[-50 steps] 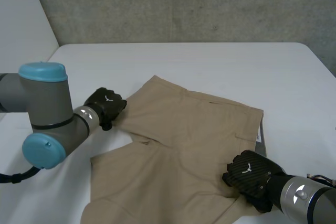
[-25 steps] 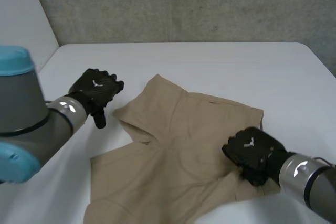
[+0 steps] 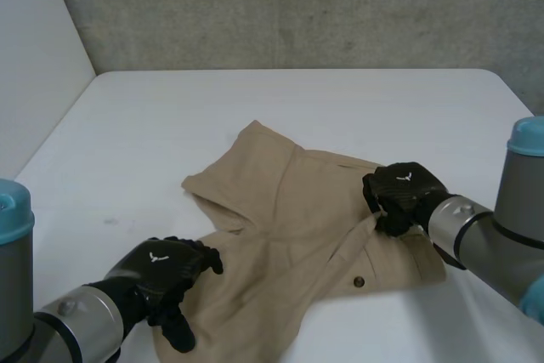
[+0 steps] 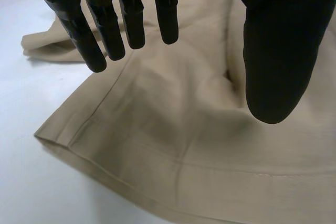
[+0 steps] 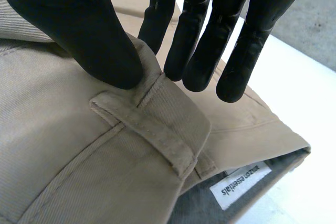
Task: Fold the shorts.
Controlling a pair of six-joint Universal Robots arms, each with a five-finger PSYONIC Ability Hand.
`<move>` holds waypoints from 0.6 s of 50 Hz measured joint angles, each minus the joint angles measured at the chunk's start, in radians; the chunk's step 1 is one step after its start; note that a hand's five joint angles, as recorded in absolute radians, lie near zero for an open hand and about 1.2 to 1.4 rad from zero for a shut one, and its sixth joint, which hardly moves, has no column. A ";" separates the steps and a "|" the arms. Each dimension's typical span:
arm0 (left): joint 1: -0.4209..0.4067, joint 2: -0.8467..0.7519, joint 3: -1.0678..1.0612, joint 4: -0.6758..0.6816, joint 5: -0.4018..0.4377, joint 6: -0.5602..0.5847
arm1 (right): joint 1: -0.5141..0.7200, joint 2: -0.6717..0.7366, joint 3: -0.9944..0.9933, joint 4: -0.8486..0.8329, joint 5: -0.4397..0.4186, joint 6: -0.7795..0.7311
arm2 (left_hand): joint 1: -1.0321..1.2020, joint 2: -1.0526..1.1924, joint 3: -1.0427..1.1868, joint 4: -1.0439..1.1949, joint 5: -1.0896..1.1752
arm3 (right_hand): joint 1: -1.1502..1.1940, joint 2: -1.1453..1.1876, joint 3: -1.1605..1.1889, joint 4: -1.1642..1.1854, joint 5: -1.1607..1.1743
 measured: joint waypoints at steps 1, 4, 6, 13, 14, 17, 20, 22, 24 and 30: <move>-0.005 0.003 0.001 0.001 -0.001 -0.002 | 0.001 0.011 -0.010 -0.001 0.002 0.011 | 0.000 0.000 0.000 0.000 0.000 | 0.000 0.000 0.000 0.000 0.000; -0.017 0.013 0.008 0.005 -0.004 -0.006 | 0.003 0.046 -0.046 -0.001 0.014 0.049 | 0.000 0.000 0.000 0.000 0.000 | 0.000 0.000 0.000 0.000 0.000; -0.020 0.016 0.013 0.008 -0.005 -0.008 | 0.004 0.058 -0.061 -0.002 0.022 0.063 | 0.000 0.000 0.000 0.000 0.000 | 0.000 0.000 0.000 0.000 0.000; -0.064 0.019 0.053 0.017 -0.010 -0.067 | 0.007 0.090 -0.127 -0.001 0.060 0.102 | 0.023 0.022 0.023 0.021 0.019 | 0.000 0.000 0.000 0.000 0.000; -0.077 0.018 0.058 0.017 -0.011 -0.081 | 0.007 0.092 -0.132 -0.001 0.063 0.103 | 0.028 0.024 0.026 0.025 0.022 | 0.000 0.000 0.000 0.000 0.000; -0.104 0.013 0.062 0.019 -0.016 -0.102 | 0.007 0.094 -0.139 -0.001 0.065 0.103 | 0.032 0.031 0.032 0.031 0.029 | 0.000 0.000 0.000 0.000 0.000; -0.143 -0.004 0.062 0.026 -0.039 -0.123 | 0.007 0.097 -0.141 -0.002 0.065 0.102 | 0.035 0.035 0.038 0.038 0.036 | 0.000 0.000 0.000 0.000 0.000; -0.156 -0.014 0.061 0.031 -0.052 -0.127 | 0.007 0.097 -0.141 -0.003 0.064 0.101 | 0.035 0.036 0.038 0.039 0.038 | 0.000 0.000 0.000 0.000 0.000; -0.175 -0.033 0.059 0.047 -0.081 -0.131 | 0.007 0.097 -0.140 -0.004 0.064 0.101 | 0.062 0.063 0.060 0.060 0.060 | 0.000 0.000 0.000 0.000 0.000; -0.234 -0.090 0.054 0.114 -0.179 -0.131 | 0.006 0.096 -0.138 -0.005 0.063 0.100 | 0.258 0.240 0.241 0.242 0.233 | 0.000 0.000 0.000 0.000 0.000</move>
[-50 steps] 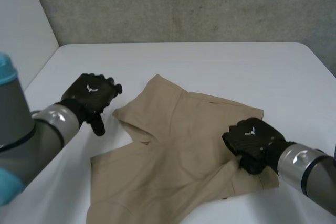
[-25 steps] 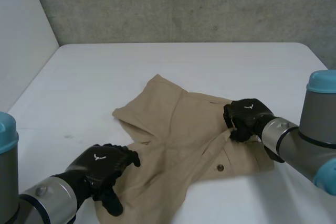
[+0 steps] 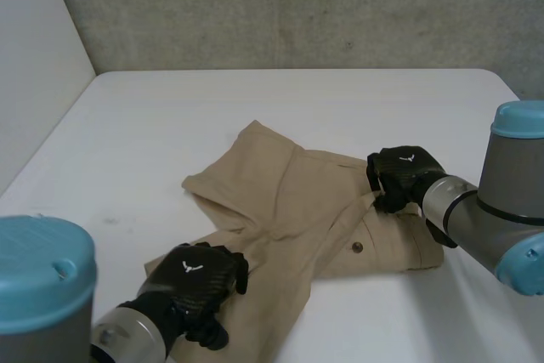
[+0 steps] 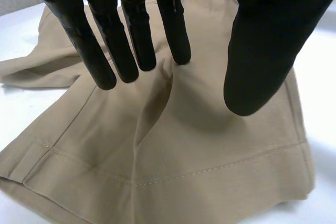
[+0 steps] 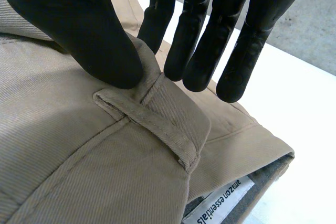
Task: Fold the shorts.
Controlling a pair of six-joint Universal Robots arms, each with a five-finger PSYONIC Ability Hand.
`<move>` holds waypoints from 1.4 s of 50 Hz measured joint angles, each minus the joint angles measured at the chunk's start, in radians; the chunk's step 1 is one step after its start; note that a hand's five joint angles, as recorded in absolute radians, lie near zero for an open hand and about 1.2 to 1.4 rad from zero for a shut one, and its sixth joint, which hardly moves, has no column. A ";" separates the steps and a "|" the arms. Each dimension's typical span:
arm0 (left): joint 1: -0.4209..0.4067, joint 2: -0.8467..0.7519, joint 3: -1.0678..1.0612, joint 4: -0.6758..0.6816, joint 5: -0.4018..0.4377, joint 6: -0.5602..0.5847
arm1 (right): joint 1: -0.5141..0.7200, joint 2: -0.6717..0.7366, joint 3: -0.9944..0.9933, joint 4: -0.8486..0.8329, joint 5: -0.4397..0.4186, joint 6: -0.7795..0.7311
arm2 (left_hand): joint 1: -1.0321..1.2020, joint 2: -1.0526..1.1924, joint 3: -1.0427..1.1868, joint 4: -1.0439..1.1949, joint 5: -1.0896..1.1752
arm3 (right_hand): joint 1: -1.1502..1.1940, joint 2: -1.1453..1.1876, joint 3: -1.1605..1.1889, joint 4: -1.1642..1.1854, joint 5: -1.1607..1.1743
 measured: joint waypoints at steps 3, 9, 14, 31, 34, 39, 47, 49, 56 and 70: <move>-0.020 -0.028 -0.002 0.040 -0.033 0.001 | -0.001 0.000 0.001 -0.001 0.000 0.000 | 0.096 0.093 0.092 0.089 0.090 | 0.000 0.000 0.000 0.000 0.000; -0.034 -0.081 -0.005 0.126 -0.065 0.009 | -0.006 -0.001 0.003 -0.002 0.000 0.000 | 0.350 0.362 0.360 0.353 0.353 | 0.000 0.000 0.000 0.000 0.000; -0.029 -0.107 -0.003 0.165 -0.071 0.016 | -0.009 -0.002 0.005 -0.003 -0.001 0.000 | 0.477 0.543 0.539 0.546 0.507 | 0.000 0.000 0.000 0.000 0.000; 0.074 -0.104 0.037 0.221 -0.052 0.104 | -0.002 -0.004 0.019 -0.014 -0.002 0.000 | 0.477 0.544 0.540 0.550 0.507 | 0.000 0.000 0.000 0.000 0.000; 0.042 -0.075 0.031 0.221 -0.050 0.120 | -0.004 -0.004 0.019 -0.024 -0.001 0.000 | 0.477 0.537 0.535 0.537 0.507 | 0.000 0.000 0.000 0.000 0.003; -0.014 -0.034 0.013 0.229 -0.054 0.129 | -0.008 -0.004 0.017 -0.034 0.000 -0.001 | 0.262 0.296 0.297 0.293 0.299 | 0.000 0.000 0.000 0.000 0.003; -0.070 -0.021 -0.003 0.234 -0.066 0.124 | -0.002 -0.002 0.012 -0.047 0.002 -0.001 | 0.081 0.091 0.095 0.086 0.093 | 0.000 0.000 0.000 0.000 0.003; -0.080 -0.021 -0.004 0.232 -0.068 0.123 | -0.002 -0.002 0.011 -0.048 0.002 -0.001 | 0.081 0.089 0.094 0.084 0.091 | 0.000 0.000 0.000 0.000 0.003; -0.185 -0.023 -0.016 0.224 -0.117 0.117 | 0.004 -0.001 0.007 -0.051 0.004 -0.002 | 0.013 0.017 0.021 0.013 0.017 | 0.000 0.000 0.000 0.000 0.003; -0.251 -0.113 -0.017 0.242 -0.278 0.107 | 0.004 0.000 0.016 -0.053 0.005 -0.001 | -0.005 0.016 0.021 0.013 0.017 | 0.000 0.000 0.000 0.000 0.003</move>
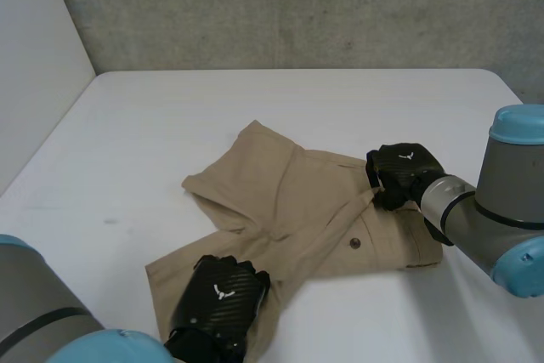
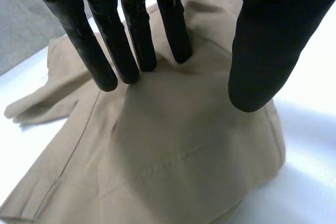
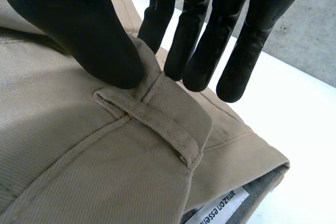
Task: Fold the shorts.
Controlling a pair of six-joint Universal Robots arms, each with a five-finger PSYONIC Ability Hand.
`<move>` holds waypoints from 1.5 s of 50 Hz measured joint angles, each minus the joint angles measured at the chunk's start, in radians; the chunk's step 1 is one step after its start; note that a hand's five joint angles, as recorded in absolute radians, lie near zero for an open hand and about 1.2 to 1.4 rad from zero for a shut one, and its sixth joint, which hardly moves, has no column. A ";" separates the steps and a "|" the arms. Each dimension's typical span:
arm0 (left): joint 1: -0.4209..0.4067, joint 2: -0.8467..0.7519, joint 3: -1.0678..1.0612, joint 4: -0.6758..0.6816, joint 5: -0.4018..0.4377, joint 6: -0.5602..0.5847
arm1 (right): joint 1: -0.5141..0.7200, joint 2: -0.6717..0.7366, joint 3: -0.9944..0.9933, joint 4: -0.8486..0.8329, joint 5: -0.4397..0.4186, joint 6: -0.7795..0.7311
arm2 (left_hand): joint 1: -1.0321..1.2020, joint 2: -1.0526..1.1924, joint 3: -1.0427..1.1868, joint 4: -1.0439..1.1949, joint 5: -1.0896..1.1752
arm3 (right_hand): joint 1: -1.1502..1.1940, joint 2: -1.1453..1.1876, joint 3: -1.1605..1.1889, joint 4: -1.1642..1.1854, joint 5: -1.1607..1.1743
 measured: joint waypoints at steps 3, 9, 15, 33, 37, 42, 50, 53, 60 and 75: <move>0.007 -0.043 0.001 0.026 -0.030 -0.002 | 0.001 0.000 0.004 -0.001 0.000 0.000 | -0.009 -0.003 0.000 0.000 0.000 | 0.000 0.000 0.000 0.000 0.000; 0.018 -0.075 0.000 0.059 -0.042 -0.013 | 0.001 0.000 0.007 -0.002 -0.001 -0.001 | -0.034 -0.030 -0.030 -0.029 -0.029 | 0.000 0.000 0.000 0.000 0.000; 0.041 -0.106 0.000 0.104 -0.043 -0.026 | 0.001 0.000 0.009 -0.004 -0.002 -0.005 | 0.053 0.033 0.029 0.032 0.032 | 0.000 0.000 0.000 0.000 0.002; 0.263 -0.031 0.035 0.176 0.033 -0.017 | 0.000 -0.002 0.010 -0.006 0.003 -0.017 | 0.462 0.503 0.514 0.533 0.493 | 0.000 0.000 0.000 0.000 0.002; 0.375 0.000 0.085 0.174 0.160 -0.014 | -0.005 -0.006 0.008 -0.006 0.004 -0.018 | 0.462 0.515 0.519 0.533 0.493 | 0.000 0.000 0.000 0.000 0.004; 0.473 -0.085 0.252 0.173 0.358 -0.011 | -0.012 -0.012 -0.002 -0.032 0.006 -0.013 | 0.462 0.531 0.519 0.537 0.493 | 0.000 0.000 0.000 0.000 0.005; 0.503 -0.344 0.619 0.158 0.464 0.000 | -0.011 -0.012 -0.030 -0.165 0.080 -0.009 | 0.462 0.533 0.519 0.537 0.493 | 0.000 0.000 0.000 0.000 0.008; 0.505 -0.480 0.792 0.138 0.468 0.024 | -0.007 -0.003 -0.050 -0.222 0.139 -0.017 | 0.462 0.533 0.519 0.538 0.493 | 0.000 0.000 0.000 0.000 0.008; 0.506 -0.721 1.072 0.121 0.481 0.107 | -0.002 0.090 -0.124 -0.296 0.221 -0.091 | 0.462 0.533 0.519 0.538 0.493 | 0.000 0.000 0.000 0.000 0.008; 0.511 -0.854 1.123 0.351 0.564 0.153 | 0.012 0.284 -0.290 -0.304 0.292 -0.306 | -0.454 -0.450 -0.451 -0.453 -0.439 | -0.741 -0.880 -0.893 -0.883 -0.849</move>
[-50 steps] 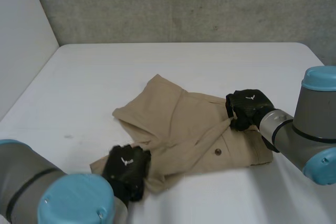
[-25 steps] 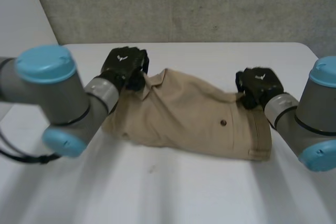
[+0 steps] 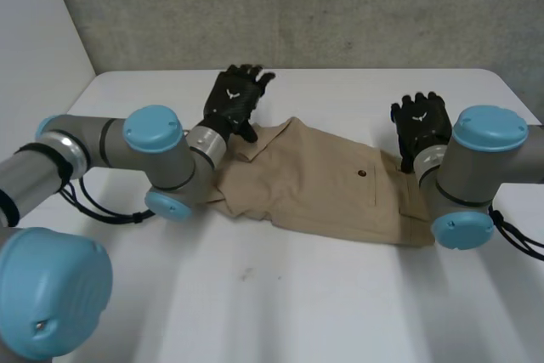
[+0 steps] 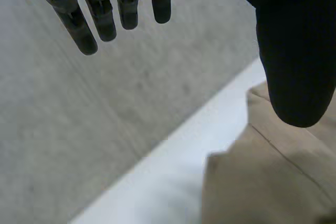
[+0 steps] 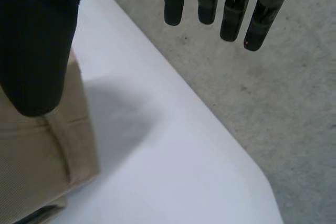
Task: Fold the shorts.
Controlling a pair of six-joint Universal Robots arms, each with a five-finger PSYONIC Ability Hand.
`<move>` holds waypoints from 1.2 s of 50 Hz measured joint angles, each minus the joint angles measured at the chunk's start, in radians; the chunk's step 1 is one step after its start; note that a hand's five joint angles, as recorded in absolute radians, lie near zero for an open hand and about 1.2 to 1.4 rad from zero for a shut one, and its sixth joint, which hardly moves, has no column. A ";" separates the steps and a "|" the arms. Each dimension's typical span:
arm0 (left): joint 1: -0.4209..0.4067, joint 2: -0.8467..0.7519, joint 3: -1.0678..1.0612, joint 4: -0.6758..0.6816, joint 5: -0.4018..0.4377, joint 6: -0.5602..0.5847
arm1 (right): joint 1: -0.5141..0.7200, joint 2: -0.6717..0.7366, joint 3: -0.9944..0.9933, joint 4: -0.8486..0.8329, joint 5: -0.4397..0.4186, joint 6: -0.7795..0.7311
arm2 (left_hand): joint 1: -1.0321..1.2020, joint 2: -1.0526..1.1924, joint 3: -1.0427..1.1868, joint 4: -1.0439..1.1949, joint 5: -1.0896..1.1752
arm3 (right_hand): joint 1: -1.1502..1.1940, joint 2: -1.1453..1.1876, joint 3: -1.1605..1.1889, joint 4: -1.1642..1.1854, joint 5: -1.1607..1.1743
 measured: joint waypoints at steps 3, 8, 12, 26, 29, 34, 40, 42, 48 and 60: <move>0.000 0.066 -0.081 0.082 -0.005 -0.003 | 0.001 -0.050 0.017 -0.004 -0.001 0.016 | 0.000 -0.010 -0.003 -0.003 0.000 | -0.043 -0.077 -0.084 -0.078 -0.070; 0.000 0.203 -0.215 0.171 -0.013 -0.006 | -0.002 -0.201 0.080 -0.005 -0.025 0.083 | 0.000 -0.012 -0.003 -0.003 0.000 | -0.043 -0.077 -0.084 -0.078 -0.070; 0.000 0.336 -0.347 0.177 -0.012 -0.008 | -0.008 -0.339 0.167 0.031 -0.073 0.139 | 0.000 -0.012 -0.003 -0.003 0.000 | -0.043 -0.077 -0.084 -0.079 -0.070; 0.007 0.289 -0.362 -0.085 0.046 0.028 | -0.045 -0.472 0.453 0.255 -0.220 0.212 | 0.020 0.017 0.008 0.014 0.005 | -0.043 -0.077 -0.084 -0.079 -0.070; 0.016 0.219 -0.286 -0.099 0.054 0.050 | -0.048 -0.466 0.482 0.235 -0.228 0.214 | 0.020 0.017 0.008 0.014 0.005 | -0.043 -0.077 -0.084 -0.079 -0.070; 0.029 0.120 -0.177 -0.106 0.059 0.088 | -0.049 -0.456 0.498 0.208 -0.230 0.216 | 0.020 0.017 0.008 0.014 0.005 | -0.043 -0.077 -0.084 -0.079 -0.070; 0.043 0.038 -0.087 -0.137 0.061 0.116 | -0.048 -0.450 0.494 0.197 -0.227 0.215 | 0.020 0.017 0.008 0.014 0.005 | -0.043 -0.077 -0.084 -0.079 -0.070; 0.050 0.013 -0.056 -0.157 0.063 0.120 | -0.049 -0.449 0.492 0.197 -0.226 0.215 | 0.020 0.017 0.008 0.014 0.005 | -0.043 -0.077 -0.084 -0.079 -0.070; 0.068 -0.049 0.032 -0.189 0.077 0.120 | -0.049 -0.449 0.490 0.198 -0.226 0.214 | 0.061 0.046 0.041 0.052 0.044 | -0.043 -0.077 -0.084 -0.079 -0.070; 0.118 -0.287 0.468 -0.166 0.040 0.121 | -0.048 -0.449 0.500 0.180 -0.223 0.215 | 0.175 0.160 0.157 0.166 0.158 | -0.043 -0.077 -0.084 -0.079 -0.070</move>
